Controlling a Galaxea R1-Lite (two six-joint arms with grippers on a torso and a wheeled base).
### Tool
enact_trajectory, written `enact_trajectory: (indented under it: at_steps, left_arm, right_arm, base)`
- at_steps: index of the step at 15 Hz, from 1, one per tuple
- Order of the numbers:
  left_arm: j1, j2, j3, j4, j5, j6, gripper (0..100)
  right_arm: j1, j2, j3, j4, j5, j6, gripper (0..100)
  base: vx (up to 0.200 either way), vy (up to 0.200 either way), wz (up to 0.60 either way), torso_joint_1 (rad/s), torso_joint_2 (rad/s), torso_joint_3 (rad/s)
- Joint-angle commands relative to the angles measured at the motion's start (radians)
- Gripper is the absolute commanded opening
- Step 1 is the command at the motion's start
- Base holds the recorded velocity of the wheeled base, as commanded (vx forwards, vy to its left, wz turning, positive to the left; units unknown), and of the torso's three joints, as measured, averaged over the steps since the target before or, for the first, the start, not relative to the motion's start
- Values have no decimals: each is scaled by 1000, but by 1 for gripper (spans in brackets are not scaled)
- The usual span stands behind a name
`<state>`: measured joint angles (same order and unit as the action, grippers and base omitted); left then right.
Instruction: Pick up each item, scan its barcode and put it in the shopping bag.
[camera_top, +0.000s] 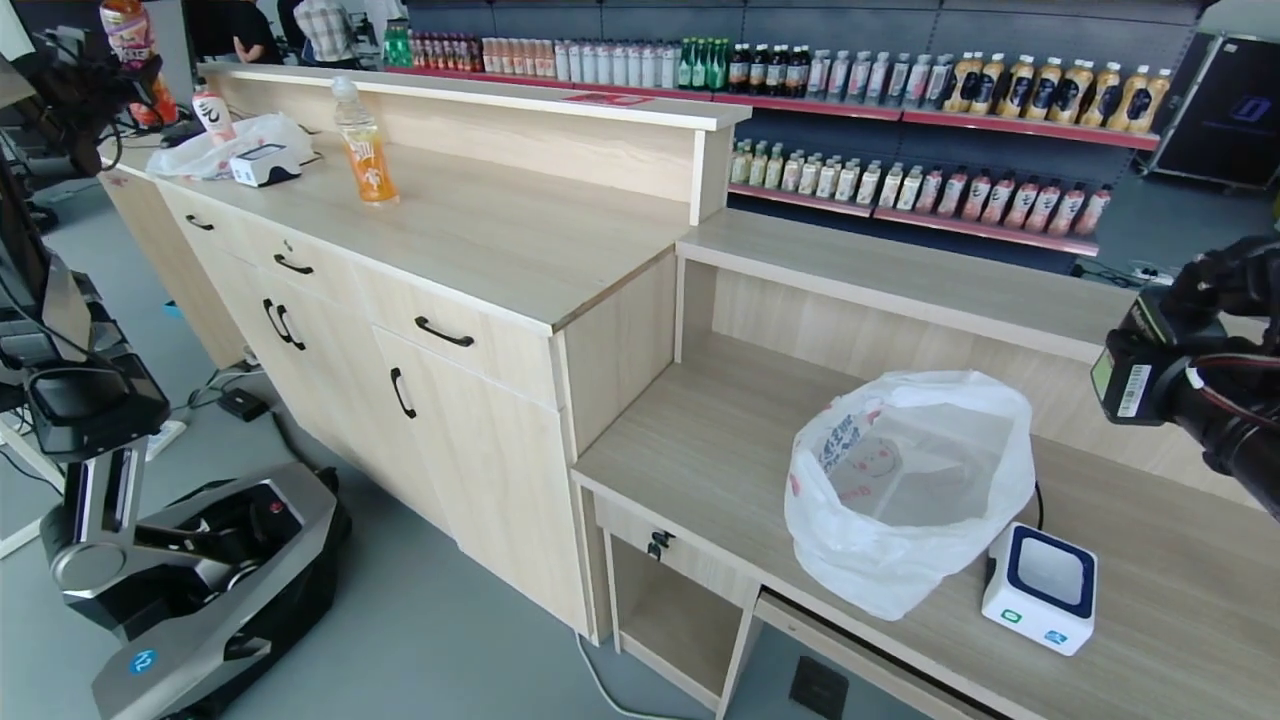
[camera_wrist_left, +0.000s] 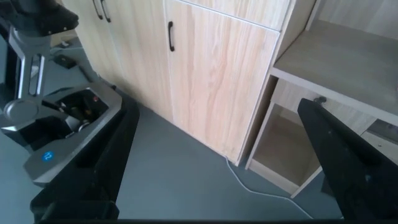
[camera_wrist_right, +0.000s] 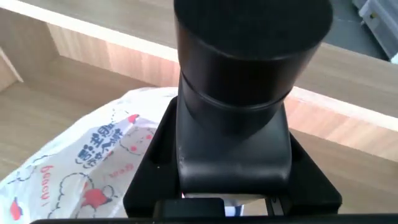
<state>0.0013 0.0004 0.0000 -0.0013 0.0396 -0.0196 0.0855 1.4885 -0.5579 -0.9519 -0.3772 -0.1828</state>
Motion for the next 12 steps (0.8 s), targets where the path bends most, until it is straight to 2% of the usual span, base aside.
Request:
enact_trajectory:
  at_steps: [1,3,4,12]
  left_arm:
    - [0,0,0,1,0,0,100]
    - [0,0,0,0,0,0,100]
    - [0,0,0,0,0,0,100]
    - [0,0,0,0,0,0,100]
  right_arm:
    - [-49,127,-20,-5,113,12,0]
    - [-101,223,-56,-7,311,19,0]
    - [-107,276,-82,-8,339,19,0]
    - [-95,527,-56,-171,365,19,0]
  base:
    - [0,0,0,0,0,0]
    - [0,0,0,0,0,0]
    - [0,0,0,0,0,0]
    - [0,0,0,0,0,0]
